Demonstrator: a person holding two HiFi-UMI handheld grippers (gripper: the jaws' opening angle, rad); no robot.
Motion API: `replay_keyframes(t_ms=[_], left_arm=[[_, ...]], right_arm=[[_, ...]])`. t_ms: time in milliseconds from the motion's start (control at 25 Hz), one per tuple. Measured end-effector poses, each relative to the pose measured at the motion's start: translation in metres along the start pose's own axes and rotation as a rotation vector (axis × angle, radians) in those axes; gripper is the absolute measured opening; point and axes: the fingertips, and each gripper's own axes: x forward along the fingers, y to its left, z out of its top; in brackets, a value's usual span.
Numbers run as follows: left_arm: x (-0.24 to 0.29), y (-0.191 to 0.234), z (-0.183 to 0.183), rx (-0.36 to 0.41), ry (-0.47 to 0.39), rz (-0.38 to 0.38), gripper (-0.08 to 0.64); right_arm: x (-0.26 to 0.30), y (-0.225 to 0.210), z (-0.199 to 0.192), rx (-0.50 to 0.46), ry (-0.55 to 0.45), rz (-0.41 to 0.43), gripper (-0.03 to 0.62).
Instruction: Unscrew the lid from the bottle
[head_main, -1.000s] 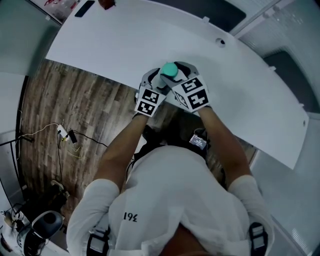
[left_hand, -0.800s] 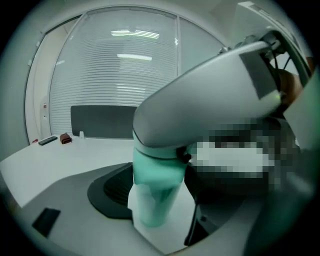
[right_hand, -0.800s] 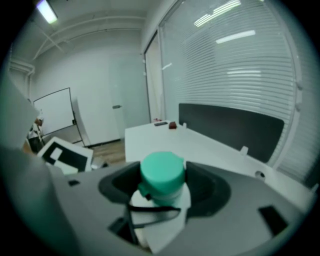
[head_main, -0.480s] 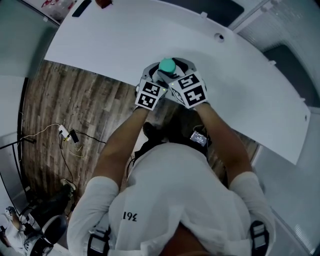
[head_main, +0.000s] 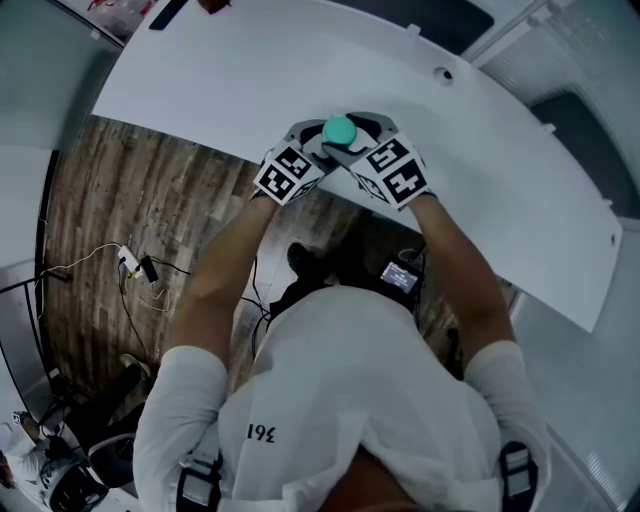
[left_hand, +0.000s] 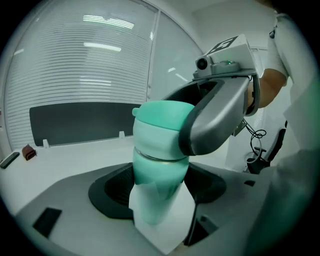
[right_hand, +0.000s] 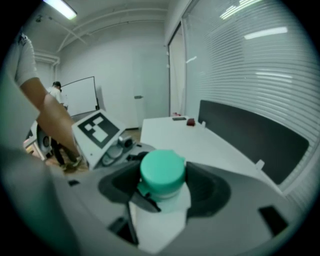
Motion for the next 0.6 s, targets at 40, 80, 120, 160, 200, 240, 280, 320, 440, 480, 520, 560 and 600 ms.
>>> replay_keyframes(t_ms=[40,80,120,160,200,240,280,320,440,480,520,560,600], left_arm=[[0.0003,0.0003,0.0001,0.005,0.002,-0.009,0.327],[0.0005,0.0005,0.0001,0.009,0.004,-0.015,0.327],[0.0007,0.0005,0.0,0.011,0.005,-0.018,0.327],[0.0007,0.0003,-0.0001,0.01,0.004,-0.016,0.327],[0.0006,0.0001,-0.0002,0.008,0.001,-0.007,0.327],[0.0002,0.0002,-0.0003,0.005,-0.004,0.01,0.327],[-0.0002,0.0008,-0.0004,0.005,-0.01,0.034,0.328],[-0.0006,0.0018,-0.0006,0.008,-0.015,0.065,0.328],[0.0001,0.0051,-0.0018,0.017,-0.02,0.18,0.328],[0.001,0.006,-0.0026,0.015,-0.019,0.215,0.328],[0.0019,0.0068,-0.0032,0.011,-0.016,0.242,0.328],[0.0027,0.0076,-0.0036,0.007,-0.013,0.258,0.328],[0.0031,0.0081,-0.0036,0.004,-0.011,0.263,0.328]], right_arm=[[0.0002,-0.0004,0.0002,-0.001,0.001,0.0,0.293],[0.0004,-0.0009,0.0003,0.0,0.002,-0.001,0.293],[0.0005,-0.0012,0.0002,0.002,0.001,-0.005,0.293],[0.0006,-0.0014,-0.0001,0.007,0.001,-0.012,0.293],[0.0006,-0.0014,-0.0005,0.013,0.001,-0.021,0.293],[0.0005,-0.0014,-0.0007,0.021,0.0,-0.032,0.293],[0.0005,-0.0015,-0.0005,0.029,-0.004,-0.043,0.293],[0.0005,-0.0022,0.0,0.039,-0.008,-0.055,0.293],[0.0005,-0.0045,0.0008,0.072,-0.017,-0.094,0.293],[0.0005,-0.0048,0.0004,0.082,-0.016,-0.108,0.293],[0.0007,-0.0049,0.0,0.091,-0.013,-0.121,0.293],[0.0009,-0.0051,0.0001,0.095,-0.011,-0.131,0.293],[0.0011,-0.0051,0.0006,0.095,-0.011,-0.135,0.293]])
